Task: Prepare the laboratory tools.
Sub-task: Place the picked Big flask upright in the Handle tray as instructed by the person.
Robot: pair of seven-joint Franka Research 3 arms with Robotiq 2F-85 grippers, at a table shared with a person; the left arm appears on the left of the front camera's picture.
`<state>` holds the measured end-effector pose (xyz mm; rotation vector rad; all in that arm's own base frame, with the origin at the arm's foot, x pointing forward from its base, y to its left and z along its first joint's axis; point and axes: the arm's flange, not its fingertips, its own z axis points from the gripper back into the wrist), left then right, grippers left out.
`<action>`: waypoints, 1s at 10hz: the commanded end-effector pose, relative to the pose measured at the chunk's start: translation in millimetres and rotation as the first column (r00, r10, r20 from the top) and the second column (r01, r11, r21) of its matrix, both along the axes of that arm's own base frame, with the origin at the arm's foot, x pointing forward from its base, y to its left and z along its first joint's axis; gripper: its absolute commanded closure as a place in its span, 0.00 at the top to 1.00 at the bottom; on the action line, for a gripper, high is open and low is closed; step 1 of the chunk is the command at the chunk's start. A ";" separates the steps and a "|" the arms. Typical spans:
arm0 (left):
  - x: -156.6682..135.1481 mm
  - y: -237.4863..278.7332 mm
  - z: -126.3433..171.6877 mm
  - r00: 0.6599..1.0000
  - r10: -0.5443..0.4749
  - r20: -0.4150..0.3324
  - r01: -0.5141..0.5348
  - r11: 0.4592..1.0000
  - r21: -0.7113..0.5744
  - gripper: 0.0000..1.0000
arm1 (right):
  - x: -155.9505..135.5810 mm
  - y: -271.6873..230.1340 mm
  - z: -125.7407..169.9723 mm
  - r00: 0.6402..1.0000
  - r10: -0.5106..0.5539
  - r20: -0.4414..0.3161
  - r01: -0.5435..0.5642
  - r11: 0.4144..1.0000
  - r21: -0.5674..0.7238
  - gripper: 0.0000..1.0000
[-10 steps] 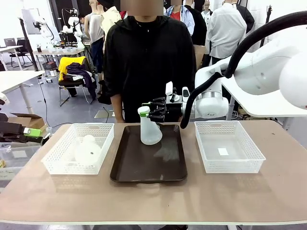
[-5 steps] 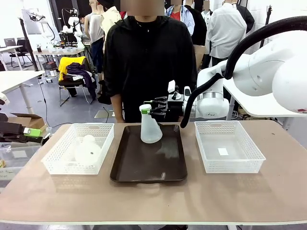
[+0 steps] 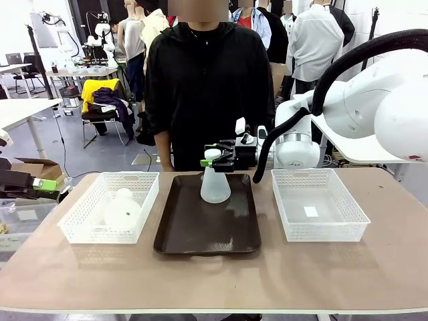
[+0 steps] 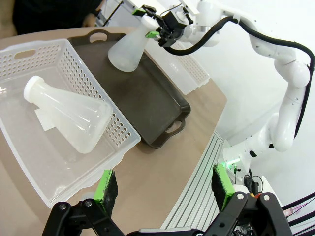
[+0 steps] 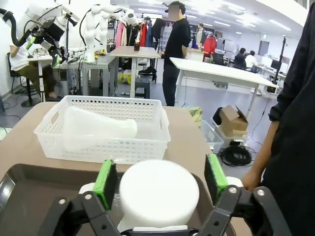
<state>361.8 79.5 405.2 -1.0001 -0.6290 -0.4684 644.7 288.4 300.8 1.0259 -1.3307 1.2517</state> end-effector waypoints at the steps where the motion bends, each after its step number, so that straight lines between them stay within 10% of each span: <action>1: -1.6 0.8 -0.1 1.000 -0.003 0.002 0.003 1.000 -0.005 1.00 | 4.6 3.2 3.4 1.000 0.011 -0.006 -0.011 1.000 -0.016 1.00; 5: -1.6 0.8 -0.1 1.000 -0.003 0.002 0.003 1.000 -0.005 1.00 | -3.3 -14.2 12.0 0.999 0.014 -0.039 -0.017 0.997 -0.081 1.00; 8: -1.6 0.8 -0.1 1.000 -0.003 0.002 0.003 1.000 -0.005 1.00 | 0.5 -15.5 8.4 0.969 0.028 -0.244 -0.079 0.976 -0.202 1.00; 9: -1.6 0.8 -0.1 1.000 -0.003 0.002 0.003 1.000 -0.005 1.00 | 0.5 -19.7 7.6 0.997 0.025 -0.071 -0.031 0.995 -0.090 1.00; 10: -1.6 0.8 -0.1 1.000 -0.003 0.002 0.003 1.000 -0.005 1.00 | 0.5 -19.7 7.6 0.997 0.025 -0.071 -0.031 0.995 -0.090 1.00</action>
